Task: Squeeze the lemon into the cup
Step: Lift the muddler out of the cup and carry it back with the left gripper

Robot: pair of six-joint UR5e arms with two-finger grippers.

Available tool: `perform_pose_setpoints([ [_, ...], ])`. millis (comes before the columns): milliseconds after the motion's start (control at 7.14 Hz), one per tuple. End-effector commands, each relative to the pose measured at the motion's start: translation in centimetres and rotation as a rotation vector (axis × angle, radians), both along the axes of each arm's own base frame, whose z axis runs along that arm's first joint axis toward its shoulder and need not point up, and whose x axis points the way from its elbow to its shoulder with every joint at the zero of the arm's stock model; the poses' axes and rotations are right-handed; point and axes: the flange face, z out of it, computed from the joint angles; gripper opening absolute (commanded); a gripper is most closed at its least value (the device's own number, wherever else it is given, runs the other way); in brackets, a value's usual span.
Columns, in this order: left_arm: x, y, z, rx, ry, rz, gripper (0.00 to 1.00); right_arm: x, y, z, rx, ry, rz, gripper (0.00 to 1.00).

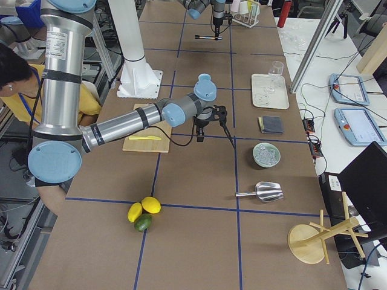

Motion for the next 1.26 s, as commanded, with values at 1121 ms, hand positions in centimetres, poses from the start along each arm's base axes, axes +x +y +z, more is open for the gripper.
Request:
perform_pose_setpoints([
  [1121, 0.3, 0.1, 4.2, 0.019, -0.029, 0.063, 0.0, 0.0, 0.0, -0.2, 0.005, -0.002, 0.0, 0.89],
])
